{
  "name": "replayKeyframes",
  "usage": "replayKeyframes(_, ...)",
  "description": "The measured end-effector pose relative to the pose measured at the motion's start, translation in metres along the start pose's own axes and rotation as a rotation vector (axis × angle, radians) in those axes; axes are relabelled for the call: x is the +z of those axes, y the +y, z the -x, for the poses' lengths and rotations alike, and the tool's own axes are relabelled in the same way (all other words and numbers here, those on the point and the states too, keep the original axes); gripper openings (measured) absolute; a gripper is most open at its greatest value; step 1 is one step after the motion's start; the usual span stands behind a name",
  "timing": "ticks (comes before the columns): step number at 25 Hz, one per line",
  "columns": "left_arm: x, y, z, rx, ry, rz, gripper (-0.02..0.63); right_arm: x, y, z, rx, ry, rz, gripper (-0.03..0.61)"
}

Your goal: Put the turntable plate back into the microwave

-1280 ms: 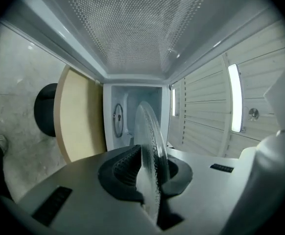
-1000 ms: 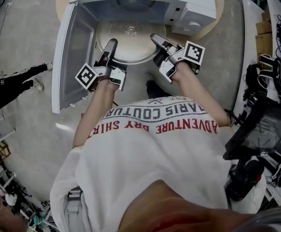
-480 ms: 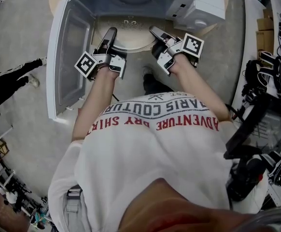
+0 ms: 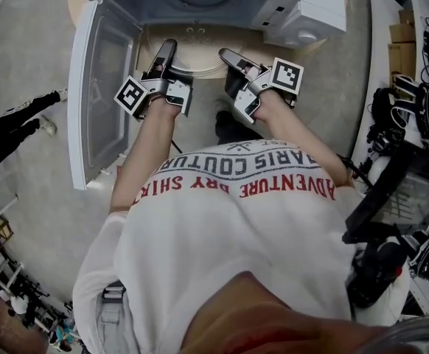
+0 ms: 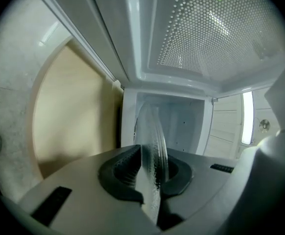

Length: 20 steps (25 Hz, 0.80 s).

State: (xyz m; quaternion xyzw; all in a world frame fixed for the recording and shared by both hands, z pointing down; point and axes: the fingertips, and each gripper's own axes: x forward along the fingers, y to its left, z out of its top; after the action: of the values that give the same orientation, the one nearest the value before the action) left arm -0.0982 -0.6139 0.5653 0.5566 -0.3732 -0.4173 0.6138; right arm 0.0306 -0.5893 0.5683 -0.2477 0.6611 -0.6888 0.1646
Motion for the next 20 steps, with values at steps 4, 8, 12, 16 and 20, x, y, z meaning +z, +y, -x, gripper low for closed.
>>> replayKeyframes(4, 0.001, 0.002, -0.002, -0.004, -0.006, 0.006, 0.026, -0.008, -0.001, -0.004, -0.006, 0.021, 0.002, 0.035)
replayKeyframes(8, -0.001, 0.004, -0.006, -0.005, -0.013, 0.017, 0.026, -0.011, -0.003, -0.006, -0.011, 0.025, -0.005, 0.032)
replayKeyframes(12, -0.001, 0.004, -0.007, -0.016, -0.017, 0.022, 0.026, -0.010, -0.004, -0.006, 0.015, 0.006, -0.037, 0.028)
replayKeyframes(16, -0.006, -0.001, -0.007, -0.023, 0.021, -0.017, 0.090, -0.005, 0.000, -0.006, 0.033, -0.013, -0.023, 0.025)
replayKeyframes(20, -0.017, -0.006, 0.004, -0.025, 0.052, -0.032, 0.110, -0.006, 0.001, -0.008, 0.041, -0.017, -0.026, 0.025)
